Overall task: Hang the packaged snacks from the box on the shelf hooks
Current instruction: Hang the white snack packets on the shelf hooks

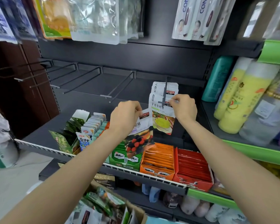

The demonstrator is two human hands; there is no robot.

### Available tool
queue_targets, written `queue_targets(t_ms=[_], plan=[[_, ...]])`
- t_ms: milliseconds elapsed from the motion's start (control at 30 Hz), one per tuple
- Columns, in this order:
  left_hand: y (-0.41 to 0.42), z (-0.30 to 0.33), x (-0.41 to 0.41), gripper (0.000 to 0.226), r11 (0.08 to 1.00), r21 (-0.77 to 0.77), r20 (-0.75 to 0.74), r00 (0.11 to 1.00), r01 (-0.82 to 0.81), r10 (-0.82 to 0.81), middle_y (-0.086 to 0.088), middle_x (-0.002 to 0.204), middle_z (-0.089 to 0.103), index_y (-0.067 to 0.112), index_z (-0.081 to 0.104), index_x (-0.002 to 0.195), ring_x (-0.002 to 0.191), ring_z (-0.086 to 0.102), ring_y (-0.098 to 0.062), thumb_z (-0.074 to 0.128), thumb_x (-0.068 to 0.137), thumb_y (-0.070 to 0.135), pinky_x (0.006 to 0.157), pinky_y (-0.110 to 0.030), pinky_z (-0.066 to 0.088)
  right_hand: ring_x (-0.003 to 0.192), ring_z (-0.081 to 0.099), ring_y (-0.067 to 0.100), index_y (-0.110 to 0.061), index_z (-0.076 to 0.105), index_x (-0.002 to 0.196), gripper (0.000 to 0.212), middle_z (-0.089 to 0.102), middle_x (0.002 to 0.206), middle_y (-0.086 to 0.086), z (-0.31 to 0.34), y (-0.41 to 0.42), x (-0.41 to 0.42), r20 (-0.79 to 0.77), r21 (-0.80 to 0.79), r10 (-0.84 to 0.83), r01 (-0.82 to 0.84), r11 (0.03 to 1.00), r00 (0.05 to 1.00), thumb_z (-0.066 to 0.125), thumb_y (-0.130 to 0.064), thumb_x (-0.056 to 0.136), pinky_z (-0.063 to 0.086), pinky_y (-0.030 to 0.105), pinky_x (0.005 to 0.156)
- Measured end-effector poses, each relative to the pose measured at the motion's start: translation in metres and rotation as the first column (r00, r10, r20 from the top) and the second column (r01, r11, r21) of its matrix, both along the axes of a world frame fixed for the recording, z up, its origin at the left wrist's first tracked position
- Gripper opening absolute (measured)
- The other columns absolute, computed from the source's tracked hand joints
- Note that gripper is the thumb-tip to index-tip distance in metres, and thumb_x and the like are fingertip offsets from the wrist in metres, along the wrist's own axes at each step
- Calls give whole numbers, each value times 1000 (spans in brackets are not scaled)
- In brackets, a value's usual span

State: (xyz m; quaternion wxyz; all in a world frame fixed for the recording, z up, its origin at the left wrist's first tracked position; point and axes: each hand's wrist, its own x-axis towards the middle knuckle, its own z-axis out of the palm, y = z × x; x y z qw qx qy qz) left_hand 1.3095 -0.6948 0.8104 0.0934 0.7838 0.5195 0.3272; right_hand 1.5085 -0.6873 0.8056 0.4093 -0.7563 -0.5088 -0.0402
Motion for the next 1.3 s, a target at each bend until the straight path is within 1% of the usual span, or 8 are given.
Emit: queue_targets(t_ms=[400,567,667,767,867,967,1100,1300], plan=[[30,-4,13,7,999,-34,-19,999,-29,28,-1,86,69,23,66,84,84,63,-24,62,88,26,72,-38,52,93,60,38,-5,63,101,19,63,105,17,12,67,21,421,-116,-85,146,982,903,46,-12,94,35,33,63],[24,-3,14,6,998,-43,-12,999,46,-47,6,81,68,22,68,85,81,63,-17,64,88,25,71,-32,51,114,45,27,-11,58,122,30,53,123,9,-2,52,23,267,-10,41,-39,999,963,54,-19,92,41,38,85],[16,-5,15,6,986,-74,-35,988,148,-150,11,73,61,22,70,84,79,61,-13,66,86,26,69,-28,48,108,52,18,-13,62,117,27,58,117,6,-13,15,15,9,155,125,-125,980,992,55,-11,92,41,23,85],[7,-5,19,3,968,-93,35,972,233,-231,9,72,65,22,70,80,77,63,-11,70,83,24,74,-30,51,92,62,7,-18,67,98,21,67,100,-2,-19,-25,5,-258,184,334,-293,938,907,52,-6,91,50,26,81],[-2,1,23,3,953,-93,144,951,288,-274,6,73,66,19,72,79,70,60,-6,72,81,21,68,-20,47,94,64,10,-18,69,95,21,69,97,-4,-20,-55,-5,-413,208,485,-438,874,771,48,-16,96,52,35,86],[-8,7,26,5,945,-106,234,932,309,-278,3,72,67,21,70,77,66,57,-3,73,80,22,60,-10,41,96,64,10,-18,67,98,12,69,98,-7,-23,-67,-12,-334,196,539,-503,842,773,57,-22,92,51,38,87],[-13,4,22,4,966,-64,337,916,252,-217,13,76,65,19,71,85,69,56,4,71,82,20,62,-2,39,88,65,10,-15,64,88,2,69,90,-5,-21,-68,-16,-291,237,466,-409,881,836,63,-13,88,53,35,77],[-9,-4,15,33,984,55,201,963,171,-178,0,104,56,20,63,119,83,51,-11,63,87,12,81,-17,37,86,65,10,-14,61,85,3,69,90,-2,-15,-56,-13,-327,276,363,-279,920,873,62,-13,88,46,19,68]])
